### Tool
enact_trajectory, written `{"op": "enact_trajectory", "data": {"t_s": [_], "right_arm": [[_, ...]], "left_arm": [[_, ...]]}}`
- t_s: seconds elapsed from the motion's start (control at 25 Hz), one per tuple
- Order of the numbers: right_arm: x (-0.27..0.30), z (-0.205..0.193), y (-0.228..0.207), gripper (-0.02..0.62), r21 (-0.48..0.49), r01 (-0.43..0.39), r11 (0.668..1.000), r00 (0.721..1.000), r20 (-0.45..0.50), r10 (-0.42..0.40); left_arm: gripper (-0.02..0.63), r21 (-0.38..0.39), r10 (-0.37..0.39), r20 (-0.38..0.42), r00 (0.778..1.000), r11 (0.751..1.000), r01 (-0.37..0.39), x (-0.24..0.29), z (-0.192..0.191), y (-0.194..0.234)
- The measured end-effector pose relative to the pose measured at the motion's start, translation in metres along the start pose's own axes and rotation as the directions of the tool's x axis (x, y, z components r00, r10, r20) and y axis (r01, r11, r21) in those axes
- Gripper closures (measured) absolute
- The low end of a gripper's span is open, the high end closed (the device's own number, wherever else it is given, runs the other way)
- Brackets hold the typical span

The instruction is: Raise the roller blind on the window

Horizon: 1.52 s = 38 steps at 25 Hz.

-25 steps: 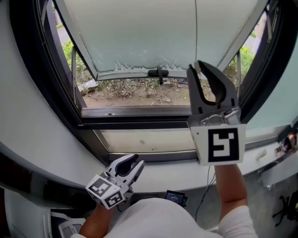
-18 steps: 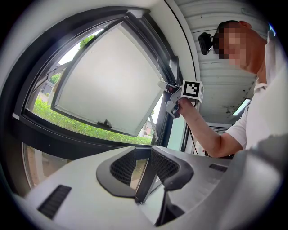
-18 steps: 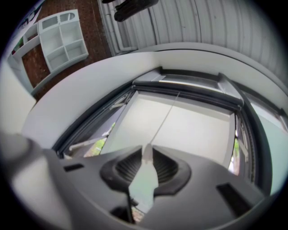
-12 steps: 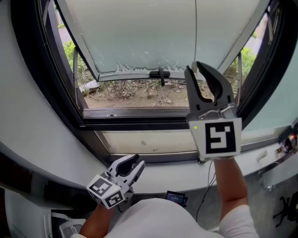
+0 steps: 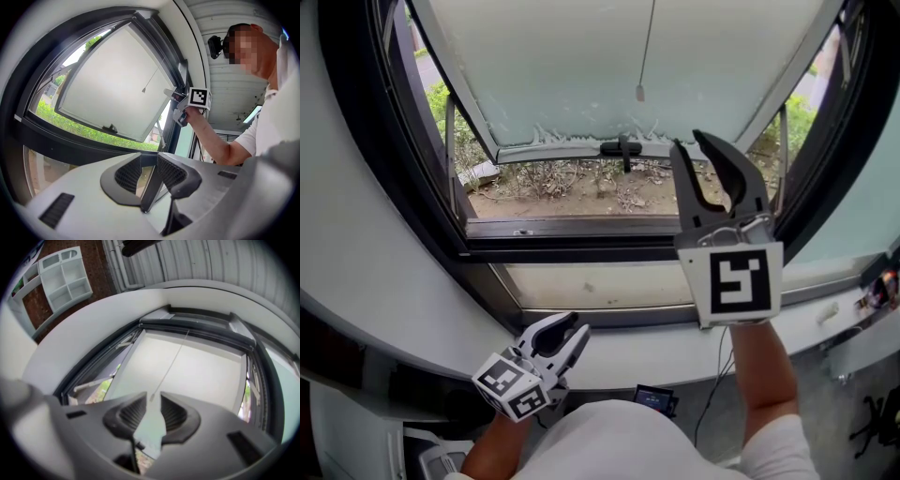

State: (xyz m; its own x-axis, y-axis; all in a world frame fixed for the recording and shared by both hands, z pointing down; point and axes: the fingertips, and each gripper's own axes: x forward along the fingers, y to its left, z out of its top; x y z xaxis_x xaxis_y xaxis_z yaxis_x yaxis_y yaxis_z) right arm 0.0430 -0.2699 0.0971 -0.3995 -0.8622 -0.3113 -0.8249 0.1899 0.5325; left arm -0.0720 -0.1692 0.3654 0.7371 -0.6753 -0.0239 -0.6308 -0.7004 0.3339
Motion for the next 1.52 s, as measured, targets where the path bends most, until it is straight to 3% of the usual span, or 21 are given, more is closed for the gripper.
{"op": "enact_trajectory", "data": {"t_s": [0.48,0.96,1.2,1.52], "right_arm": [[-0.025,-0.015,0.001,0.514,0.049,-0.025,0.998,1.000,-0.001,0.025],[-0.062,-0.079,0.013,0.515,0.174,-0.079,0.982,0.991,-0.094,0.097],[-0.082,-0.111,0.023,0.520,0.280,-0.107,0.954,0.980,-0.133,0.149],[-0.113,-0.164,0.047,0.526,0.380,-0.175,0.908,0.942,-0.205,0.267]], "left_arm": [[0.486,-0.024,0.018,0.012,1.000,1.000,-0.018,0.001,0.002,-0.014],[0.486,-0.026,0.046,0.003,0.999,0.999,-0.046,0.010,-0.010,-0.030],[0.486,-0.038,0.062,-0.006,0.998,0.997,-0.063,0.018,-0.018,-0.035],[0.486,-0.053,0.104,-0.005,0.995,0.993,-0.104,0.030,-0.026,-0.045]]}}
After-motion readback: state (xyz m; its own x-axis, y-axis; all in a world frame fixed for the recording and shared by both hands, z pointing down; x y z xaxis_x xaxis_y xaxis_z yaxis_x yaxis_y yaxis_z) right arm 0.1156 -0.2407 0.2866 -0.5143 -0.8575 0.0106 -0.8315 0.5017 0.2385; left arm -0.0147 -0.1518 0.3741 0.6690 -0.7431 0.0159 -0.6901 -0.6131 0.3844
